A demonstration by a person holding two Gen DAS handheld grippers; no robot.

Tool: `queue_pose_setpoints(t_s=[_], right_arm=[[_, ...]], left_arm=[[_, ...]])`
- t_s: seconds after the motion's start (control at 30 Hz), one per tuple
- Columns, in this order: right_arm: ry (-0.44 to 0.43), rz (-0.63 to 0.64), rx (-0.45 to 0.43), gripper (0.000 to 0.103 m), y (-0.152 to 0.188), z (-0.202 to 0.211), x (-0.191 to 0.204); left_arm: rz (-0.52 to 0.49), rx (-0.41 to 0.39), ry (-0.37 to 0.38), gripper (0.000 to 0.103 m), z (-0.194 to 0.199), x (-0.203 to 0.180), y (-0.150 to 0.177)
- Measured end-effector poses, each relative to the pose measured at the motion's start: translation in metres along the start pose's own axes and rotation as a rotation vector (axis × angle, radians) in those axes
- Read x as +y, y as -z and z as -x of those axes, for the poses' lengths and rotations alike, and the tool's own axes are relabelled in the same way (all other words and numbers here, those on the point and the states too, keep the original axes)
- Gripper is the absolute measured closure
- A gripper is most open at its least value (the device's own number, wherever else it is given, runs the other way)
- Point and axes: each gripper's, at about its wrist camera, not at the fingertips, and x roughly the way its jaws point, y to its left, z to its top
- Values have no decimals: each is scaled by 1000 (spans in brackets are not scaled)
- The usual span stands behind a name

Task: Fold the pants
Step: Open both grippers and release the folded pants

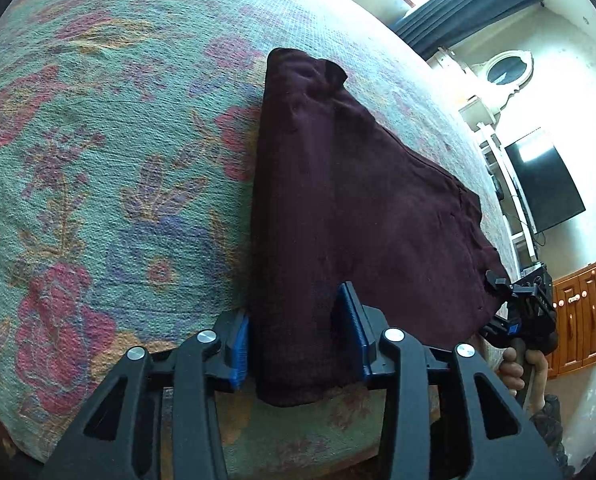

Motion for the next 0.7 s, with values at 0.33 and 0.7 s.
queue_pose_setpoints(t_s=[0.33,0.7], right_arm=[[-5,7,6,52,4,17,-12],[194,161,-29,39,48,43,11]], left_arm=[[-125,-11,26,14,-12,-21,6],[-202,-31,-80,8,-23,-39,7]])
